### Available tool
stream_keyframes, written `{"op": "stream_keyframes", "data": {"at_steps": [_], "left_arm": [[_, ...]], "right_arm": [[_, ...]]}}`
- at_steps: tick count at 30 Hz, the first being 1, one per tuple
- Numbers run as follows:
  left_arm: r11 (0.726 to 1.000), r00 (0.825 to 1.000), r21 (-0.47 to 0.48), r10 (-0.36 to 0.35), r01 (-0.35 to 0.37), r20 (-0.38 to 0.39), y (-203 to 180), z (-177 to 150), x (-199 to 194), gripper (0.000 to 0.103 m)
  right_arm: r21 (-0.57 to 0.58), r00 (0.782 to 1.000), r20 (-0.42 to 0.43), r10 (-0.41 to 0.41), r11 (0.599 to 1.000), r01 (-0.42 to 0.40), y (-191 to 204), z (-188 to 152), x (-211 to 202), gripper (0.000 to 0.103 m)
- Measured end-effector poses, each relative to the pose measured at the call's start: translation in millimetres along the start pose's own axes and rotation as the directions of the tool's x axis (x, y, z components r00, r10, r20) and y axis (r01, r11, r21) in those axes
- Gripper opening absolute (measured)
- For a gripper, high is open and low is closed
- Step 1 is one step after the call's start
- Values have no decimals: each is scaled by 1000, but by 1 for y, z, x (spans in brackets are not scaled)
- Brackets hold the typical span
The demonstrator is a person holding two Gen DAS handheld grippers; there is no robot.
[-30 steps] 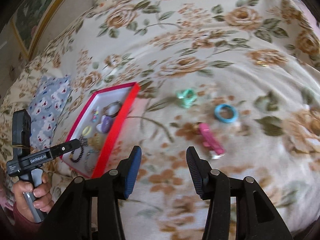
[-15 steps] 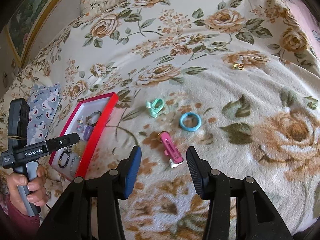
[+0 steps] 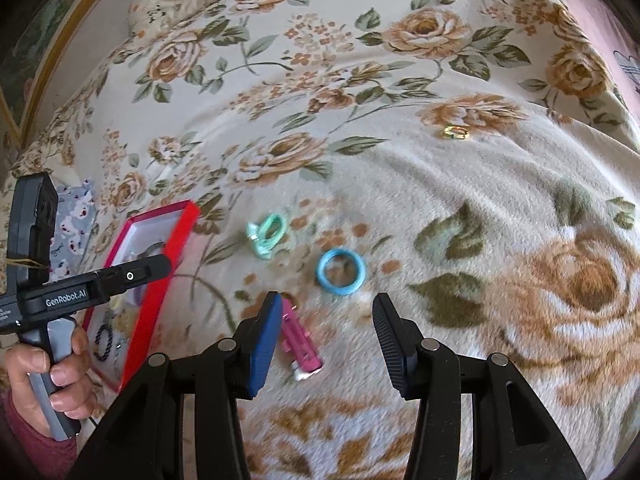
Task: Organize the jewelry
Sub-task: 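Move both open tools from the box back to the remaining jewelry, then grasp the mint hair tie with left tool while right tool grasps the blue hair tie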
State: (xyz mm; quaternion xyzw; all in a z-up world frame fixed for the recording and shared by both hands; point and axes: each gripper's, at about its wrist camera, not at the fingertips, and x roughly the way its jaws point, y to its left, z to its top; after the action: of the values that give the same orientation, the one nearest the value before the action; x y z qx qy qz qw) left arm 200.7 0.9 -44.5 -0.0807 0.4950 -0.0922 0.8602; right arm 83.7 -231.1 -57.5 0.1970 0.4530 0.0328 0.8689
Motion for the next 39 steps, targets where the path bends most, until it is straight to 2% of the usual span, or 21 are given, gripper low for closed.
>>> {"op": "stream_keyframes", "data": {"at_steps": [4,11,14,16,18,20,21,23,27,39], "left_arm": [[1000,1000,4,-20,20,-6,-8,15,24,71],[999,998,-3,-43,43,-40,-17,33,71,68],[999,996,4,-51,51,-67,-21,39,92,46],[997,994,10,-71,72,-87,-23,41,104,40],[997,994,33,-65,68,-93,-27,42,113,27],[995,992,58,-79,85,-94,-31,41,117,17],[994,993,68,-74,81,-89,-33,41,118,16],[993,994,84,-76,82,-79,-34,40,114,14],[992,995,88,-86,91,-58,-31,33,99,11],[995,997,56,-77,77,-2,-9,-1,34,10]], "right_arm": [[20,1000,-11,-10,1000,10,-8,6,9,47],[30,999,-33,-18,999,19,-12,14,23,38],[29,999,-49,-18,999,20,-12,16,32,37],[20,998,-64,-28,999,30,-11,15,38,35],[17,995,-95,-38,999,40,-13,12,48,23],[15,994,-103,-48,999,50,-14,11,52,18],[14,994,-99,-52,998,53,-14,11,52,10],[20,994,-94,-55,998,57,-16,12,50,3],[31,996,-84,-41,999,44,-17,12,46,3],[2,999,-46,-20,1000,20,2,11,28,3]]}}
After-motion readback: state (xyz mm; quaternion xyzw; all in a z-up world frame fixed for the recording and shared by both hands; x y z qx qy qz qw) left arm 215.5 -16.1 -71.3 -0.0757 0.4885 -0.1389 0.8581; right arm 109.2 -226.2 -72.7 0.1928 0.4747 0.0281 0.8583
